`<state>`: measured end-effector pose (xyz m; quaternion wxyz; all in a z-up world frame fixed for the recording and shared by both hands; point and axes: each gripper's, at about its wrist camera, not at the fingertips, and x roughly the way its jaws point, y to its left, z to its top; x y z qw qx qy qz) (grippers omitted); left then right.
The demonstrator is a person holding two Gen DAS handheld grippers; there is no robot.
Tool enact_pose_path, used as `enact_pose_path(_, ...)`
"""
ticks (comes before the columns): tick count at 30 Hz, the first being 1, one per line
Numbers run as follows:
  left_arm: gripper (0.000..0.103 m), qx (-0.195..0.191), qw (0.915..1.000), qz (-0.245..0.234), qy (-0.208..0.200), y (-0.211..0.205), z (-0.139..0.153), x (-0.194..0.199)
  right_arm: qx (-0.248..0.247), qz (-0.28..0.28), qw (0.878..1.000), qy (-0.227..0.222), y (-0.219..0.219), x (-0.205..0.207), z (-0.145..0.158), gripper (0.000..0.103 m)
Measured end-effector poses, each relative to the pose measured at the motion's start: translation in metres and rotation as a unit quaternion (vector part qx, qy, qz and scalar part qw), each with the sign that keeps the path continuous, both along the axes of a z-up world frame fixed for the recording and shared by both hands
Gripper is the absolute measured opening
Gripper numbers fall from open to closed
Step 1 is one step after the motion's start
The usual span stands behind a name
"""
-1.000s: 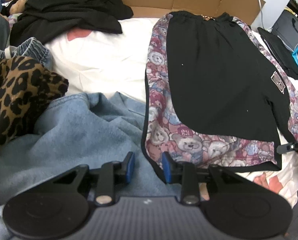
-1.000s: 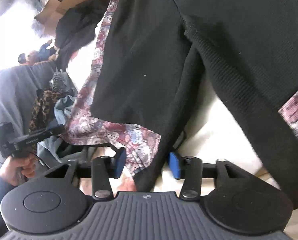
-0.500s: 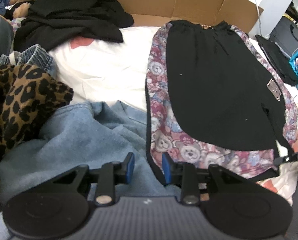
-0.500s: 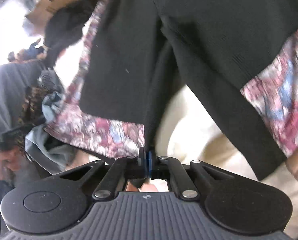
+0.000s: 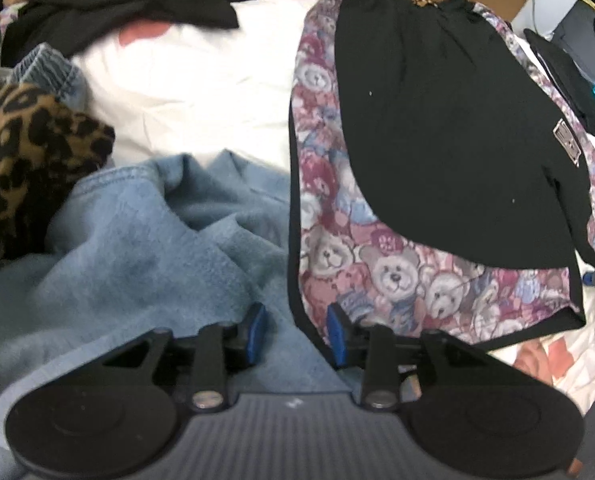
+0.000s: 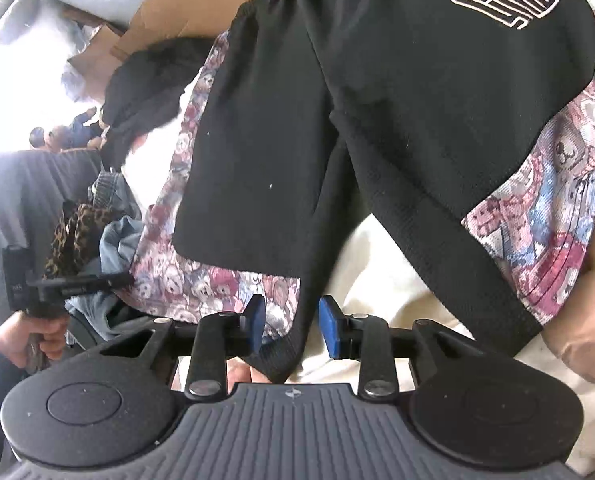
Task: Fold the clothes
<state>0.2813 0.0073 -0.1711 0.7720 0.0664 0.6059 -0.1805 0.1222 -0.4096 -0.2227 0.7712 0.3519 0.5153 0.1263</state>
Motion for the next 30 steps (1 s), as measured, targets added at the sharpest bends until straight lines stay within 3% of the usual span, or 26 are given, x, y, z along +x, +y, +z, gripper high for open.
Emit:
enact_pose_path(4, 0.037, -0.012, 0.9999, 0.01, -0.001, 0.005, 0.001, -0.007, 0.0, -0.016, 1.0, -0.014, -0.003, 0.002, 0.003, 0.041)
enact_pose_path(11, 0.033, -0.017, 0.9998, -0.006, -0.009, 0.005, 0.004, -0.014, -0.016, -0.024, 0.999, -0.039, 0.001, 0.006, 0.005, 0.04)
enact_pose_path(19, 0.015, -0.016, 0.9993, -0.019, -0.028, 0.0, 0.02, -0.016, -0.045, -0.028, 0.996, -0.072, 0.005, 0.005, 0.013, 0.04)
enact_pose_path(30, 0.012, 0.005, 0.9967, -0.043, -0.069, -0.012, 0.046, -0.022, -0.074, 0.012, 0.992, -0.1, 0.019, 0.019, 0.019, 0.042)
